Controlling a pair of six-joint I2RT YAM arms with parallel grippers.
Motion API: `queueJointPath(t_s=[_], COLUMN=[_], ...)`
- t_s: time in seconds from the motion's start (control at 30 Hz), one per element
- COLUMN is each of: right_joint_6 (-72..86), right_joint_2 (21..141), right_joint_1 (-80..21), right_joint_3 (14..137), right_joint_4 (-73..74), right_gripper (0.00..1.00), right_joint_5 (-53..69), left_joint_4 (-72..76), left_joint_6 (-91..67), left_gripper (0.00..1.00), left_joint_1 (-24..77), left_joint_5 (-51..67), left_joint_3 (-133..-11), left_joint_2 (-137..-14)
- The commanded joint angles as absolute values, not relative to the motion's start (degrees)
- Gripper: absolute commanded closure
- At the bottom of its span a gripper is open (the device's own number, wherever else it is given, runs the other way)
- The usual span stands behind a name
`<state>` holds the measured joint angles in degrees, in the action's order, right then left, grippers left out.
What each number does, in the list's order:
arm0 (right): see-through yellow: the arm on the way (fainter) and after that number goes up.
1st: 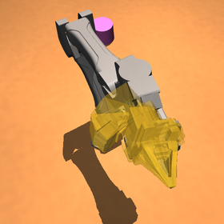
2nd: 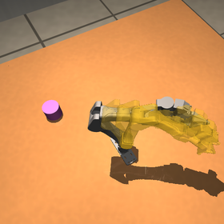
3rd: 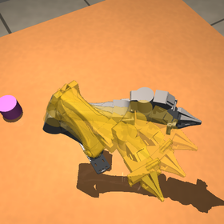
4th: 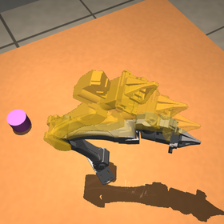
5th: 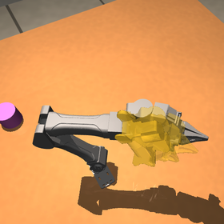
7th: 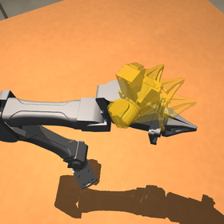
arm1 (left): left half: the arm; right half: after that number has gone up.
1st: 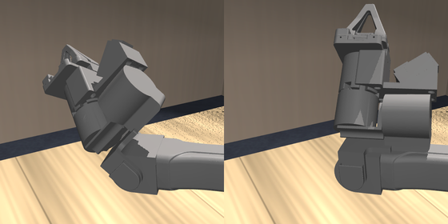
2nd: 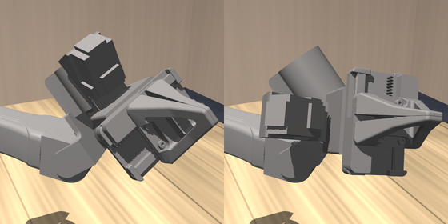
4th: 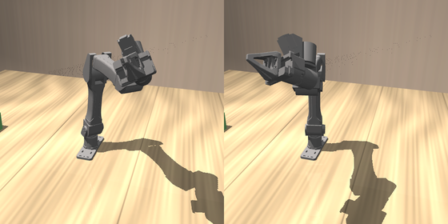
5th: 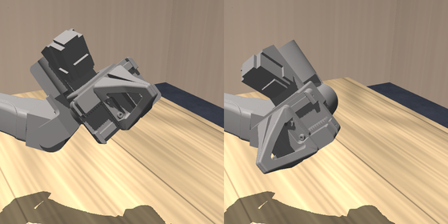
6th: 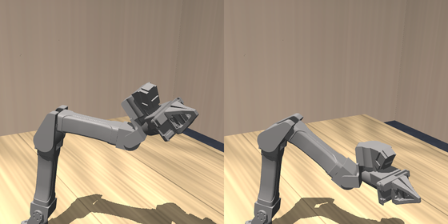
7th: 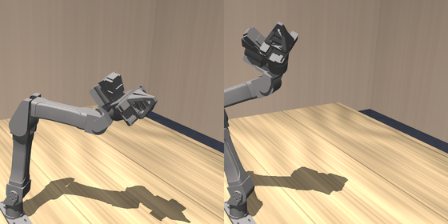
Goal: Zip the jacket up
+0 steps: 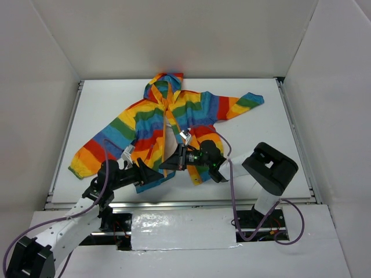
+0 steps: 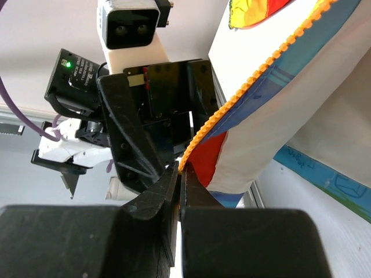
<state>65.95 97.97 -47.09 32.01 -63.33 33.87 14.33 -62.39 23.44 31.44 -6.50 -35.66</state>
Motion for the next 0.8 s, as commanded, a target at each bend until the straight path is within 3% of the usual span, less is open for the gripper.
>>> queueJointPath(t_s=[0.0,0.07,0.6,0.63,0.77], right_joint_6=[65.21,65.48,64.86,64.69,64.07], right_joint_2=[98.17,98.7,100.02,100.02,99.49], right_joint_1=[-47.81,-47.81,-48.34,-48.43,-48.34], right_joint_3=[33.75,33.75,35.77,35.86,36.12], right_joint_4=[-65.65,-66.0,-62.14,-61.88,-60.04], right_gripper=[1.0,1.0,1.0,1.0,1.0], right_joint_5=[34.36,34.45,34.19,34.19,34.19], left_joint_4=[20.91,21.71,26.81,26.89,25.76], left_joint_6=[-62.23,-62.23,-62.58,-62.49,-61.61], left_gripper=[0.35,0.42,0.67,0.75,0.89], left_joint_1=[23.64,23.64,23.64,23.64,23.64], left_joint_5=[32.17,32.34,34.45,34.54,34.54], left_joint_3=[-7.12,-7.21,-5.63,-5.71,-6.15], left_joint_2=[-35.07,-35.24,-37.09,-37.26,-37.35])
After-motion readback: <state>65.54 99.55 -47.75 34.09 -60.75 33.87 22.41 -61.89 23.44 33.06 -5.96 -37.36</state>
